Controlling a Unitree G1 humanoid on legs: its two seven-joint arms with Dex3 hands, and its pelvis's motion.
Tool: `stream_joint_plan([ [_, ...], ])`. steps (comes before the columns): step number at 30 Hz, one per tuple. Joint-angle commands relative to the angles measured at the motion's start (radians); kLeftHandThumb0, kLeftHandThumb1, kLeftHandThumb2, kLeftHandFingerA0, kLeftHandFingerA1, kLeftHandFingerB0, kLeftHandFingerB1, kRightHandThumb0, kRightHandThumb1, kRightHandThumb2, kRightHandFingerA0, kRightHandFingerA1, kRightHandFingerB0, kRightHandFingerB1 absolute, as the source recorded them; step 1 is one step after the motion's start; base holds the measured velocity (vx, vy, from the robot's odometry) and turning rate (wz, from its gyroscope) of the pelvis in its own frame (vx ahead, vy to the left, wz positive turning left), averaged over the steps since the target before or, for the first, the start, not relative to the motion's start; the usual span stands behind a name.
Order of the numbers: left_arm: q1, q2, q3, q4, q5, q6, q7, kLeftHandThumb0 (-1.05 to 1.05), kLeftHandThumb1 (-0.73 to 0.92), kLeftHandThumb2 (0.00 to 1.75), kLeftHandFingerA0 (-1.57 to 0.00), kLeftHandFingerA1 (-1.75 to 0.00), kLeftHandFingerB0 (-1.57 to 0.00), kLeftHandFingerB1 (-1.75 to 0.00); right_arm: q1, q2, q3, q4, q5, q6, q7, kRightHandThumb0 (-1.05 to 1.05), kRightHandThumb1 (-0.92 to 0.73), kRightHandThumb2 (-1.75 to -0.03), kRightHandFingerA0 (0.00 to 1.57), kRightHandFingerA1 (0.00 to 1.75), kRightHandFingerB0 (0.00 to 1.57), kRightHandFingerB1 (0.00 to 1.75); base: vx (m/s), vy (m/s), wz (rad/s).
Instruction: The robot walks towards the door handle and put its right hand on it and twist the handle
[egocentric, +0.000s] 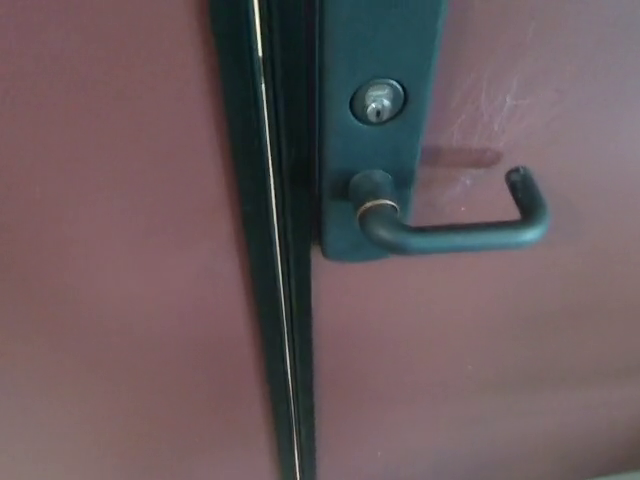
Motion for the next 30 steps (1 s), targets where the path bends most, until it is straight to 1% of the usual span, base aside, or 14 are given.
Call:
stream_joint_plan([
  [1,0.004,0.001,0.002,0.003,0.006,0.003,-0.007,-0.47,0.51,0.81,-0.55,-0.56,-0.41,-0.5,-0.004,0.003,0.002,0.001,-0.004,0.013,0.011,-0.36,-0.66,-0.59,0.6,0.41,0.44,0.36,0.15,-0.114,-0.08],
  [8,-0.004,0.0,-0.007,0.005,0.014,0.005,0.005,-0.47,0.51,0.81,-0.55,-0.57,-0.4,-0.5,-0.014,0.002,0.0,0.002,-0.002,0.023,0.018,-0.36,-0.66,-0.59,0.6,0.41,0.45,0.36,0.25,0.145,-0.05],
  [9,-0.004,-0.001,-0.005,0.005,0.012,0.005,0.004,-0.4,0.62,0.58,-0.63,-0.47,-0.47,-0.39,-0.013,0.002,-0.001,0.002,-0.002,0.023,0.019,-0.36,-0.65,-0.59,0.6,0.41,0.45,0.36,0.09,0.089,0.08],
  [17,0.001,0.002,-0.001,0.002,0.007,0.004,-0.001,-0.41,0.62,0.58,-0.63,-0.47,-0.46,-0.39,-0.02,0.006,0.001,0.004,-0.005,0.021,0.023,-0.36,-0.66,-0.59,0.6,0.41,0.45,0.36,0.07,0.012,0.0],
  [20,0.004,0.004,0.001,0.001,0.005,0.001,-0.006,-0.41,0.62,0.58,-0.63,-0.47,-0.46,-0.39,-0.024,0.008,0.005,0.005,-0.009,0.023,0.019,-0.36,-0.65,-0.59,0.62,0.42,0.45,0.36,0.09,-0.111,-0.02],
  [21,0.004,0.004,0.001,0.001,0.006,0.0,-0.006,-0.41,0.62,0.58,-0.63,-0.47,-0.46,-0.39,-0.025,0.008,0.005,0.005,-0.01,0.024,0.019,-0.36,-0.65,-0.59,0.62,0.42,0.45,0.36,0.05,0.007,-0.6],
  [26,0.005,0.004,0.005,0.005,0.004,0.002,-0.014,-0.41,0.62,0.59,-0.63,-0.46,-0.46,-0.39,-0.031,0.008,0.003,0.006,-0.004,0.028,0.03,-0.36,-0.65,-0.59,0.63,0.42,0.45,0.36,-0.01,-0.102,-0.03],
  [27,0.005,0.004,0.006,0.005,0.003,0.002,-0.015,-0.47,0.51,0.81,-0.56,-0.57,-0.4,-0.5,-0.032,0.008,0.004,0.005,-0.005,0.029,0.029,-0.44,-0.57,-0.79,0.56,0.52,0.4,0.46,0.0,0.024,-0.08],
  [29,0.005,0.004,0.009,0.004,0.002,0.003,-0.017,-0.47,0.51,0.81,-0.56,-0.57,-0.4,-0.5,-0.035,0.007,0.008,0.003,-0.009,0.031,0.028,-0.44,-0.57,-0.79,0.56,0.52,0.4,0.46,-0.02,0.088,-0.09],
  [30,0.001,0.003,0.009,0.004,0.003,0.005,-0.015,-0.47,0.51,0.81,-0.56,-0.57,-0.4,-0.5,-0.038,0.006,0.01,0.002,-0.01,0.03,0.027,-0.39,-0.66,-0.6,0.64,0.42,0.46,0.36,0.0,0.135,-0.04],
])
